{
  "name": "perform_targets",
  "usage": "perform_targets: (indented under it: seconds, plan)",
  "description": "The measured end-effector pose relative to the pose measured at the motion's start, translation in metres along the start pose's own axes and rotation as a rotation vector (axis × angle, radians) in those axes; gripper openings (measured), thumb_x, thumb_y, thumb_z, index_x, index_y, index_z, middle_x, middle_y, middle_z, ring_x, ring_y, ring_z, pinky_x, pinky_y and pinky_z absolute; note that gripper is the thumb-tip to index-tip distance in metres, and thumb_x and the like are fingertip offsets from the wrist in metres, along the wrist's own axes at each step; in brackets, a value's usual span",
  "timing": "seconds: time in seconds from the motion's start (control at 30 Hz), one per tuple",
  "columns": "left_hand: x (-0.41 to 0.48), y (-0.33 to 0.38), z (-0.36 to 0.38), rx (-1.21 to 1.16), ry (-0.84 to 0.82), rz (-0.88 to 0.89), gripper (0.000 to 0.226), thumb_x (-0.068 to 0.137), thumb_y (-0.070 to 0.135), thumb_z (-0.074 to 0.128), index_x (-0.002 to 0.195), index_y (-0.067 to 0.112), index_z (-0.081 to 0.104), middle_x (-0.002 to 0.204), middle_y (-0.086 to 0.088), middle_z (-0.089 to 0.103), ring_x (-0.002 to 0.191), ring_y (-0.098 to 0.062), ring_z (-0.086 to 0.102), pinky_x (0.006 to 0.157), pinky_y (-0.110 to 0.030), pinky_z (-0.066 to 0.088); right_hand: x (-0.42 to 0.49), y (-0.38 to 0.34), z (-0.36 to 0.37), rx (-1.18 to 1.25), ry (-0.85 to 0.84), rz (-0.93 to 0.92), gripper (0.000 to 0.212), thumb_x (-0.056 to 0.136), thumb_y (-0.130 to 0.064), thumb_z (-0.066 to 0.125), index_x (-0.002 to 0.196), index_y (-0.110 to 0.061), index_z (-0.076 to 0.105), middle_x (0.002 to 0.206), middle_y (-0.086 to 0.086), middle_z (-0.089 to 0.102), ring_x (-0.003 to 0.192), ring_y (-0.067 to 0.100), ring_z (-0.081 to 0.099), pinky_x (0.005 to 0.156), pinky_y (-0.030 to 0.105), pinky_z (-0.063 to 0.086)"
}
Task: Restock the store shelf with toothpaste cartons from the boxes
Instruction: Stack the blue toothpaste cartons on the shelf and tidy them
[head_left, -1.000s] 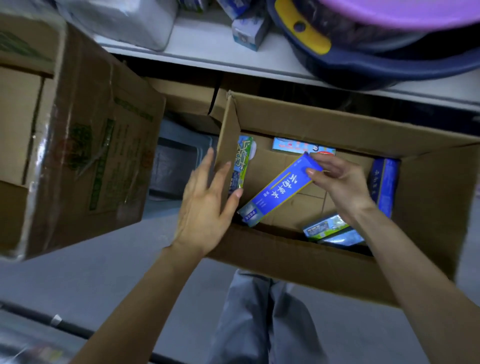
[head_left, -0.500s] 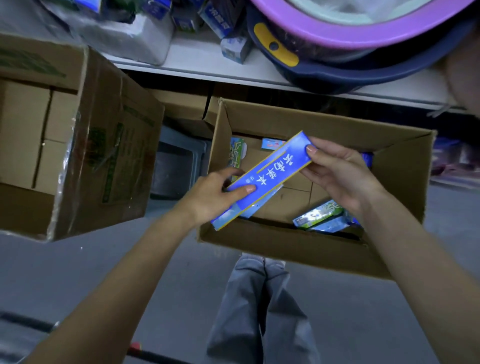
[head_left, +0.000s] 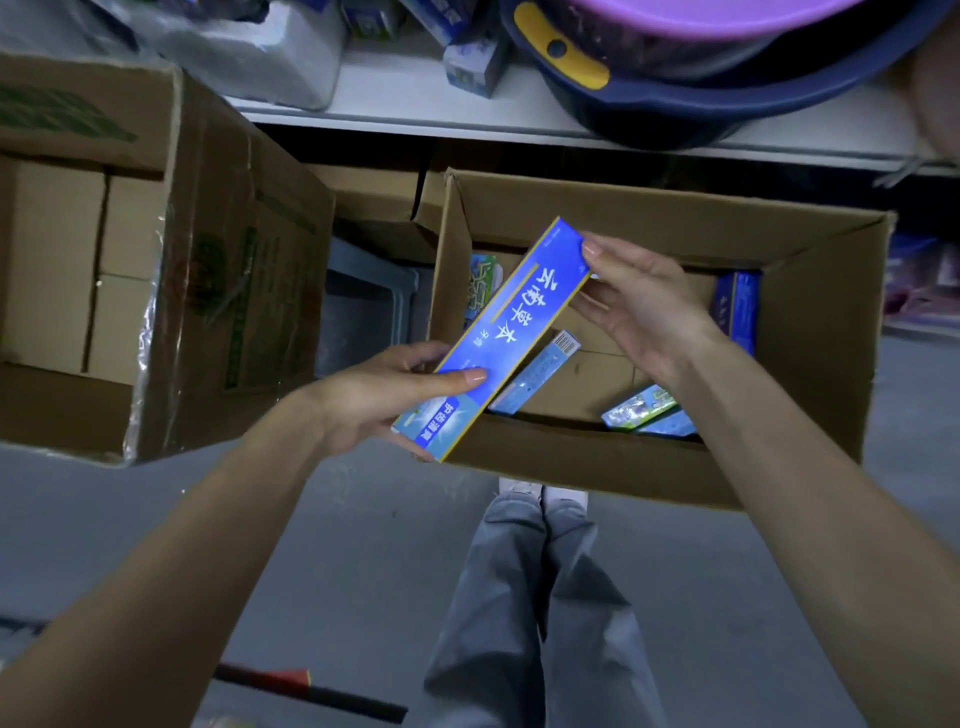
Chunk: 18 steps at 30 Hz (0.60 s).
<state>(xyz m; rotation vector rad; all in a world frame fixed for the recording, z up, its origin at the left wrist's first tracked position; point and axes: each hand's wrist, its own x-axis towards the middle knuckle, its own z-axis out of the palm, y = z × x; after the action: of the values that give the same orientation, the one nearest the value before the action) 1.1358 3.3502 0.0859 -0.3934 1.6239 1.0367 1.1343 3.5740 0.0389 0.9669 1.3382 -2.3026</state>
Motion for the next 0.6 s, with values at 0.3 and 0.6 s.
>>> perform_targets:
  seconds: [0.3, 0.6]
  plan:
    - [0.020, -0.007, -0.013, -0.187, 0.222, 0.156, 0.028, 0.083, 0.025, 0.068, 0.109, 0.018, 0.064, 0.108, -0.009, 0.072, 0.089, -0.022, 0.069, 0.071, -0.033, 0.057, 0.050, 0.075, -0.046, -0.456, 0.225, 0.145, 0.041, 0.099, -0.036, 0.047, 0.127, -0.007, 0.056, 0.122, 0.006, 0.059, 0.103, 0.016, 0.057, 0.095, 0.032, 0.047]
    - [0.030, -0.020, -0.036, -0.283, 0.181, 0.176, 0.036, 0.072, 0.030, 0.066, 0.106, 0.020, 0.065, 0.083, 0.002, 0.075, 0.069, -0.012, 0.072, 0.059, -0.029, 0.059, 0.096, 0.135, -0.066, -0.993, 0.122, 0.060, 0.067, 0.095, -0.033, 0.055, 0.151, -0.013, 0.023, 0.150, 0.010, 0.037, 0.137, 0.024, 0.036, 0.104, 0.023, 0.029]
